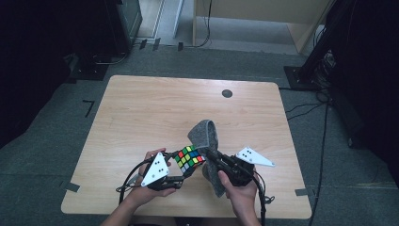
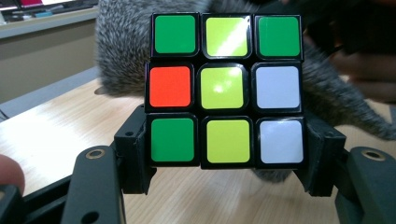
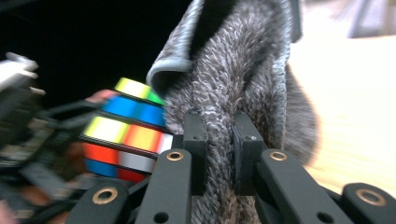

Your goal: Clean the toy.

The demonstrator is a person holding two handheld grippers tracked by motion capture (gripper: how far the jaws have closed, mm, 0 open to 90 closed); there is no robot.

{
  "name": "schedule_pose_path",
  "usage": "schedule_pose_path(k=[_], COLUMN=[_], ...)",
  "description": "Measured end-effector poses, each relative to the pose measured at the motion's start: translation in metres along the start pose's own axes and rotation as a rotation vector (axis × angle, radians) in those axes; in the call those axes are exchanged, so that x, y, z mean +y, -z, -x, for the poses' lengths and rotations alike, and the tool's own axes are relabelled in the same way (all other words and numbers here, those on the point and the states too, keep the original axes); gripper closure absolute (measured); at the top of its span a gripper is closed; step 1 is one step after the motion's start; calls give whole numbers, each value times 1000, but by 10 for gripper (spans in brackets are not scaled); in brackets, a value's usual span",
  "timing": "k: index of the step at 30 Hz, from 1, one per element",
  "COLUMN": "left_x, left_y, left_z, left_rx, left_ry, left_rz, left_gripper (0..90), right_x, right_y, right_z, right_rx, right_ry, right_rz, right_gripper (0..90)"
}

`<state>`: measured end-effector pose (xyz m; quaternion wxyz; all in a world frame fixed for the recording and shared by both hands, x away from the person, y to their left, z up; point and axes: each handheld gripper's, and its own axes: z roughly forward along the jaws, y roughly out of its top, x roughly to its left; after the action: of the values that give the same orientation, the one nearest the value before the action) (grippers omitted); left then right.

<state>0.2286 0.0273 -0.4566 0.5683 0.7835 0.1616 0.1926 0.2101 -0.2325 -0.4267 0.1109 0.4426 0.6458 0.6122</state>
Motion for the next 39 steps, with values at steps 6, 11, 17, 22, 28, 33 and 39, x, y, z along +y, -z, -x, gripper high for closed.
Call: schedule_pose_path(k=[6, 11, 17, 22, 28, 33, 39], left_x=[2, 3, 1, -1, -4, -4, -7], left_y=[3, 8, 16, 14, 10, 8, 14], left_z=[-1, -12, -29, -31, -32, -30, -41], left_rx=[-7, 6, 5, 16, 19, 12, 66], left_ry=[26, 118, 245, 257, 245, 254, 310], left_rz=[21, 67, 131, 109, 68, 75, 83], left_gripper=[344, 343, 343, 343, 343, 343, 342], right_x=[1, 0, -10, -19, -12, -12, -26], right_y=[-1, 0, -8, -21, -11, -8, -24], right_z=[0, 15, 20, 13, 16, 18, 13], right_rx=[103, 26, 120, 179, 181, 184, 263], right_ry=[-65, -71, -109, -79, -92, -104, -150], right_rz=[11, -20, -50, -123, -42, -8, -116], right_gripper=[797, 802, 802, 801, 802, 801, 800])
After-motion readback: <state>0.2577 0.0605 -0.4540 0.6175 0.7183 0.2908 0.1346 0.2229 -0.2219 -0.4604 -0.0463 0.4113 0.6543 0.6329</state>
